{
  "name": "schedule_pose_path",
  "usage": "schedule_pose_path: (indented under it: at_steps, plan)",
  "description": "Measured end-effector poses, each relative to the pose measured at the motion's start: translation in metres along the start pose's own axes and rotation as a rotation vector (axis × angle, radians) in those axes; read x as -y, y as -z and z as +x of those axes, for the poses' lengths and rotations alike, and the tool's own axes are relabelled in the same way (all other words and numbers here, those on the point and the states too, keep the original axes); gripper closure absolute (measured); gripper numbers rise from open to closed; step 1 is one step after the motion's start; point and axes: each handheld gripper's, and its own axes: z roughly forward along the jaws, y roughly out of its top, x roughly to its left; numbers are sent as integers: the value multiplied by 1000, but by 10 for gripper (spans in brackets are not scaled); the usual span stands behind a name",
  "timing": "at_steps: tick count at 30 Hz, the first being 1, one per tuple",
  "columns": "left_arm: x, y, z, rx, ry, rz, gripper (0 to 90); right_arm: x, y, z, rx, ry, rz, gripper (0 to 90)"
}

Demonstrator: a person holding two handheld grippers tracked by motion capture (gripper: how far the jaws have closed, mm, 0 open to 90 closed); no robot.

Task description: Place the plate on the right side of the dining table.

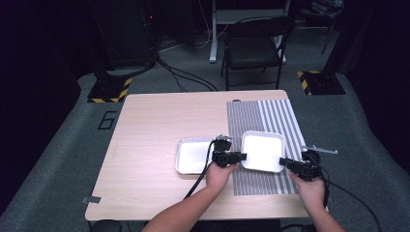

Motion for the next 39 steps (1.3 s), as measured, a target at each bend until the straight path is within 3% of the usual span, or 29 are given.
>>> schedule_pose_path:
  at_steps: [9, 39]
  plan:
    - [-2, -4, 4, 0, 19, -10, 713, -3, -6, -3, -2, 7, 9, 767]
    - [-6, -27, 10, -15, 28, -16, 715, -13, -23, -23, 31, 10, 40, 787]
